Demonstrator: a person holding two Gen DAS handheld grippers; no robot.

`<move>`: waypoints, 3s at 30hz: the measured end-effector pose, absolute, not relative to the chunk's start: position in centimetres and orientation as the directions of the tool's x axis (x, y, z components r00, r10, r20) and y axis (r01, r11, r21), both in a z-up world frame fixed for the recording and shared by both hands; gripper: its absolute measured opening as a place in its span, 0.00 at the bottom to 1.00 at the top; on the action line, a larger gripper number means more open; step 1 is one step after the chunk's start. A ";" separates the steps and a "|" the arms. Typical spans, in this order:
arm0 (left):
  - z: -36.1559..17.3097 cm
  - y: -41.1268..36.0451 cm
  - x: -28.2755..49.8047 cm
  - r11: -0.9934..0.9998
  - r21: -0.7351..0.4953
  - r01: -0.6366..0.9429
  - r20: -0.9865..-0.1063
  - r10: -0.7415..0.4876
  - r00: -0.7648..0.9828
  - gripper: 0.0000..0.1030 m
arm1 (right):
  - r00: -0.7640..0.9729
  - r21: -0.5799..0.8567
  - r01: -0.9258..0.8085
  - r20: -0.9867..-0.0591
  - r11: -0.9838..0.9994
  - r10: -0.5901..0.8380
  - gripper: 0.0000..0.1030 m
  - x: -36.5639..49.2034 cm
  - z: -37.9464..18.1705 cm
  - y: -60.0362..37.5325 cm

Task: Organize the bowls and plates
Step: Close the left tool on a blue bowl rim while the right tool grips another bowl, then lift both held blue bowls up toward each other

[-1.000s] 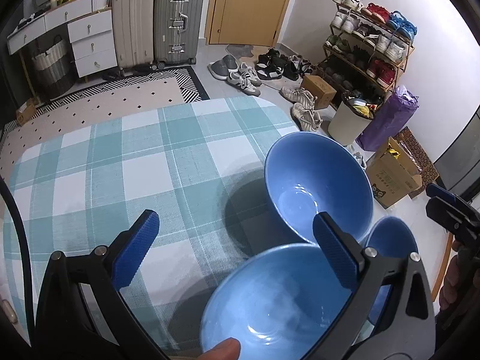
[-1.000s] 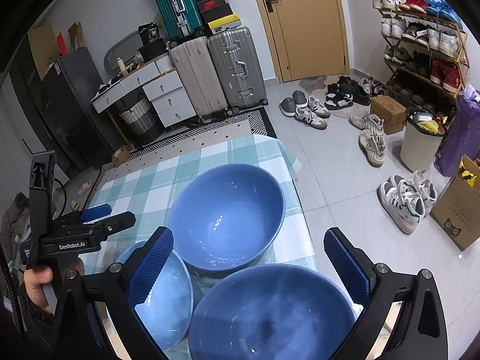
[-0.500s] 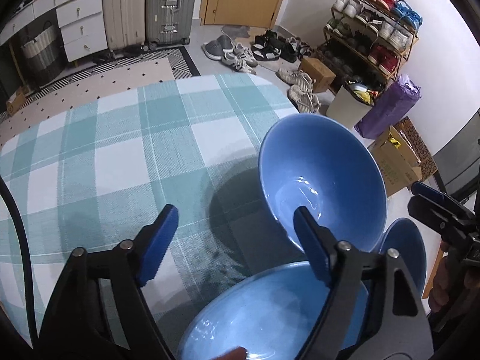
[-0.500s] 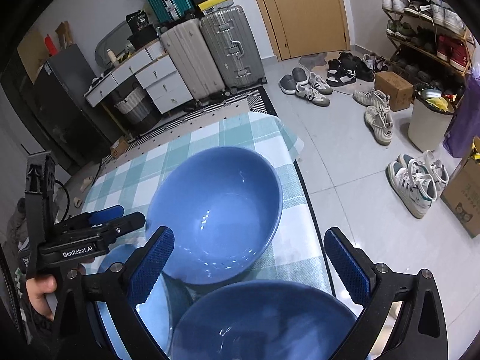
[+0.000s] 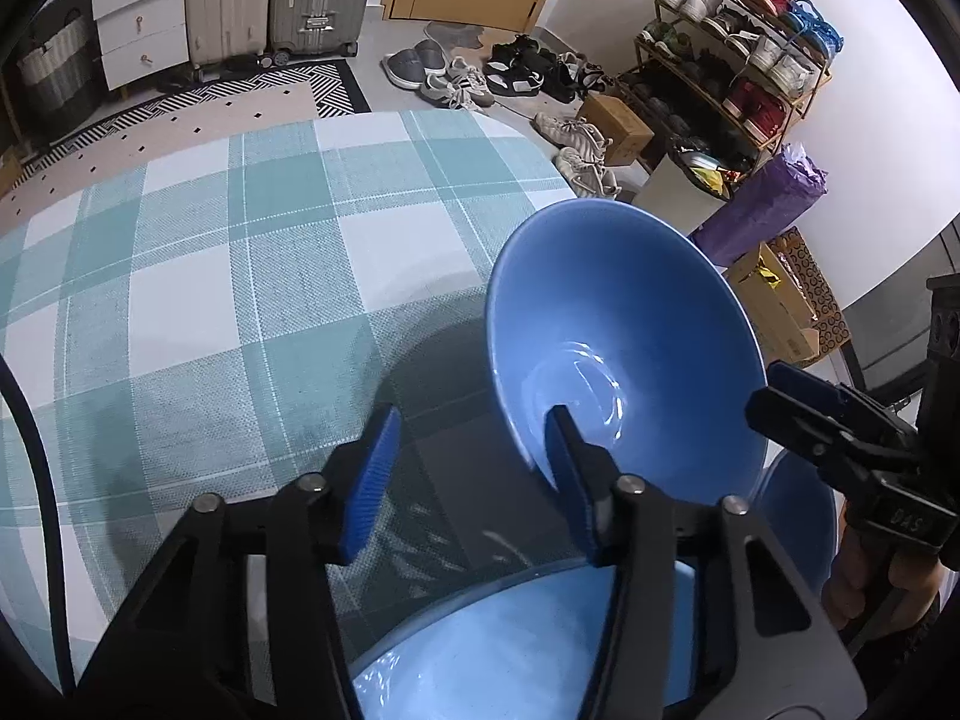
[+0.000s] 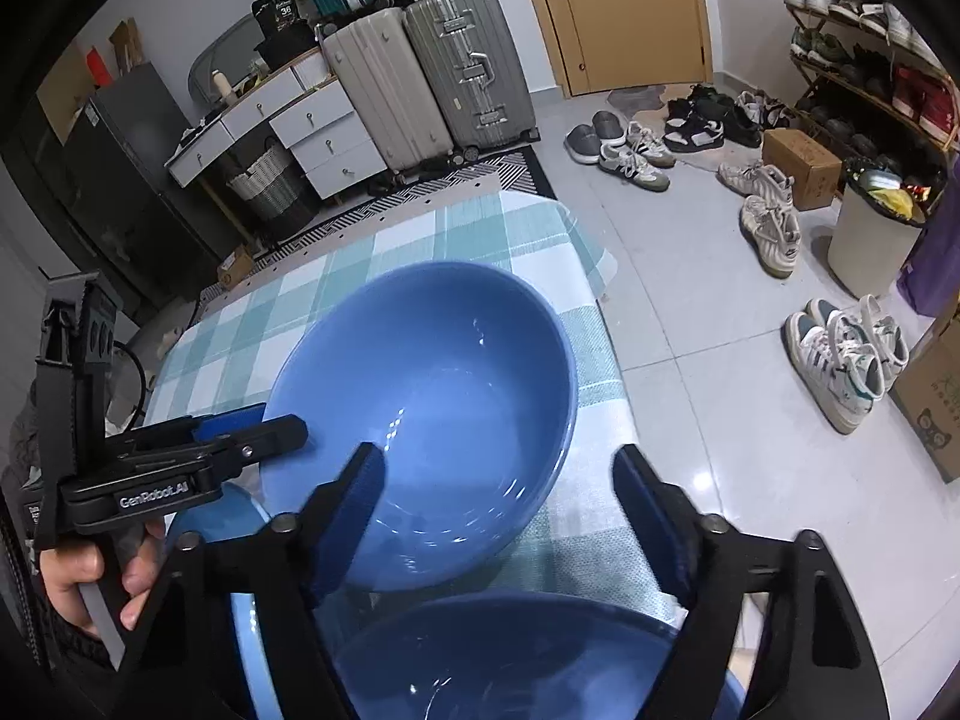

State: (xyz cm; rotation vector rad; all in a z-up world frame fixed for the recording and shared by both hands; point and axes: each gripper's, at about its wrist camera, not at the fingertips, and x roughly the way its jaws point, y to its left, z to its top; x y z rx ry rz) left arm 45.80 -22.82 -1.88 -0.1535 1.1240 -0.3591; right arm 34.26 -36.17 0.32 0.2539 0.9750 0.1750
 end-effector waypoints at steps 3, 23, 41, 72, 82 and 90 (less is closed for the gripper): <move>-2.0 -23.1 46.1 0.926 -0.315 0.207 -0.844 -0.373 0.386 0.35 | 0.547 0.298 -0.026 -0.794 0.954 0.263 0.64 34.5 0.0 -36.4; 0.1 -23.8 44.5 0.919 -0.296 0.259 -0.812 -0.385 0.439 0.11 | 0.560 0.256 0.004 -0.801 0.967 0.210 0.21 34.6 -0.2 -36.4; 7.0 -23.8 40.0 0.914 -0.285 0.289 -0.751 -0.401 0.525 0.12 | 0.659 0.244 -0.022 -0.725 0.970 0.197 0.21 31.1 4.8 -36.4; 17.9 -21.3 25.7 0.913 -0.250 0.322 -0.680 -0.402 0.613 0.12 | 0.721 0.263 -0.123 -0.639 0.957 0.268 0.21 21.3 11.4 -33.8; 18.5 -19.3 23.0 0.918 -0.248 0.310 -0.671 -0.393 0.628 0.12 | 0.723 0.269 -0.155 -0.625 0.951 0.295 0.21 19.7 11.9 -32.0; 18.9 -18.5 21.4 0.923 -0.241 0.301 -0.668 -0.382 0.638 0.12 | 0.715 0.277 -0.172 -0.625 0.945 0.313 0.21 19.2 11.7 -31.2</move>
